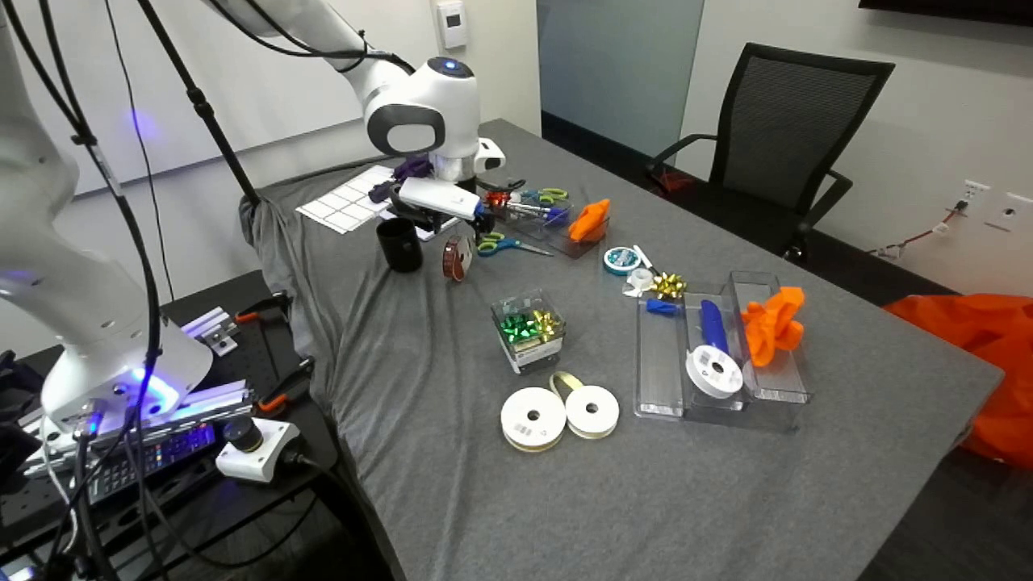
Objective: Pick up the red ribbon tape and move it backward on the table
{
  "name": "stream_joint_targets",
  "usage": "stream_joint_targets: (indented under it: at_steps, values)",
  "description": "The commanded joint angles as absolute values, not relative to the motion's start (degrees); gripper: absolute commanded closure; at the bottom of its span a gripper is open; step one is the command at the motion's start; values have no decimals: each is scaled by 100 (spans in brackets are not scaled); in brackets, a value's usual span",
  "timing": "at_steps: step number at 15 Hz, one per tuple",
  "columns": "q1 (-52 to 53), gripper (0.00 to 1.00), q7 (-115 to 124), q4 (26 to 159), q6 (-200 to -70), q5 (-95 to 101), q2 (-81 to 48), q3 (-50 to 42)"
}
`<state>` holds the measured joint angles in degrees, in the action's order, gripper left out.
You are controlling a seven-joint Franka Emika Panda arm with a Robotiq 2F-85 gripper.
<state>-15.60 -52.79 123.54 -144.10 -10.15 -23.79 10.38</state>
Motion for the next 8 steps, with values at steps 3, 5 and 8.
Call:
stream_joint_targets:
  at_steps: [3, 5, 8]
  values:
    - [-1196, 0, -5508, 13179, -14480, 42, -1394, 509]
    - [-1153, 0, -5628, 13385, -14437, 336, -1077, 387]
    - [-1119, 0, -5965, 13663, -14484, 510, -675, 234]
